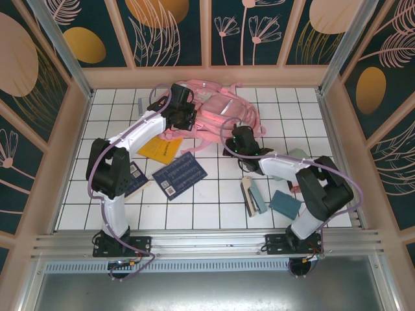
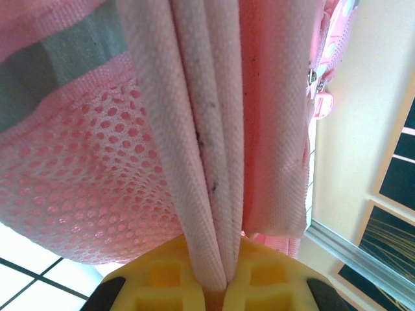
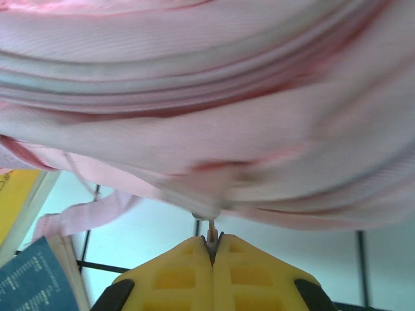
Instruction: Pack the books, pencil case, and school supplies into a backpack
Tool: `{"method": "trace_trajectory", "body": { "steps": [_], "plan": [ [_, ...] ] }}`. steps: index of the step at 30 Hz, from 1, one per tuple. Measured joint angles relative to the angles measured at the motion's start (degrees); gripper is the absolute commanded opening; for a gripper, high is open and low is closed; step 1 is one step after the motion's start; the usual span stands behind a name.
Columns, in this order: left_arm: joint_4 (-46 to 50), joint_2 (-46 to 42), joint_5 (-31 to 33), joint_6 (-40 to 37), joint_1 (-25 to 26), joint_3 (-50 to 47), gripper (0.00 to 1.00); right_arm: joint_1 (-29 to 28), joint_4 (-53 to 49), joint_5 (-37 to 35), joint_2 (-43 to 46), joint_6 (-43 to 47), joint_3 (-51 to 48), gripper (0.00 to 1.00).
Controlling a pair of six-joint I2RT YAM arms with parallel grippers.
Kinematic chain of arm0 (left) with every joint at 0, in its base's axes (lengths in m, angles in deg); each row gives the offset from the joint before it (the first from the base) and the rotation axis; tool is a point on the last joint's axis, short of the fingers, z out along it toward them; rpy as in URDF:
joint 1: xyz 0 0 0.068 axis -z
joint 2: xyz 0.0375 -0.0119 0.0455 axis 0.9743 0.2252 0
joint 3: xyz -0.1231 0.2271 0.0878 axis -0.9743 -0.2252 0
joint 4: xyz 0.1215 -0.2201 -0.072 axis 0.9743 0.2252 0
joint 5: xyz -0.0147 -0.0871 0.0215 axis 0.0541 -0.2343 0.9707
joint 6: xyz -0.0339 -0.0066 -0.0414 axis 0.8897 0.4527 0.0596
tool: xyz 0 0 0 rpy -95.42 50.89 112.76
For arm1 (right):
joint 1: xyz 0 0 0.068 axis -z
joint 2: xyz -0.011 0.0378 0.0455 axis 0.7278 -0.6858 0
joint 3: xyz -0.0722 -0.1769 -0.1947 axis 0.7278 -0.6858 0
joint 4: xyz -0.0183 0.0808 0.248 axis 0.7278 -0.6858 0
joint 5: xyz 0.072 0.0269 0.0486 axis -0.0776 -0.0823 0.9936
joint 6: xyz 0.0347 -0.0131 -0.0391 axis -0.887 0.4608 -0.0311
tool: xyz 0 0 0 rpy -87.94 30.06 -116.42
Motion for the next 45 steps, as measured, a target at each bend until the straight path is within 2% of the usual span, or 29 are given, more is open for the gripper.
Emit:
{"method": "trace_trajectory", "body": {
  "steps": [11,14,19,21,23,29,32,34,39,45],
  "plan": [
    [0.0,0.3,-0.9,-5.4,0.4,0.4,0.0,8.7,-3.0,6.9,7.3,1.7,-5.0,0.0],
    [1.2,3.2,-2.0,-9.8,0.6,4.6,0.0,9.1,-4.4,9.4,7.3,2.8,-5.0,0.0],
    [5.9,9.6,-3.6,-20.1,1.7,16.1,0.15,7.8,-7.7,11.4,7.9,4.5,-5.0,0.0],
    [7.0,11.4,-4.7,-24.1,2.0,19.3,0.24,6.1,-9.4,11.7,8.9,5.0,-5.0,0.0],
    [7.5,13.6,-5.4,-28.8,2.1,22.3,0.4,3.7,-10.8,12.2,9.9,5.2,-5.0,0.0],
    [12.7,20.5,-6.2,-39.2,1.2,31.4,0.62,-1.7,-11.0,16.5,9.7,3.3,-4.7,0.0],
    [16.4,21.2,-6.3,-43.1,-0.1,32.4,0.66,-2.0,-10.3,18.9,7.6,1.2,-3.2,0.0],
    [16.3,19.2,-6.3,-44.7,-1.4,29.1,0.65,-2.0,-10.2,20.5,5.9,0.2,-2.0,0.0],
    [13.6,5.8,-6.6,-45.8,-4.6,7.5,0.6,-2.0,-9.3,23.4,2.3,-1.6,1.2,0.0],
    [1.1,-9.0,-15.6,-40.7,-4.6,-15.2,0.57,-2.1,-8.0,25.2,0.7,-3.1,2.1,0.0]
  ]
}}
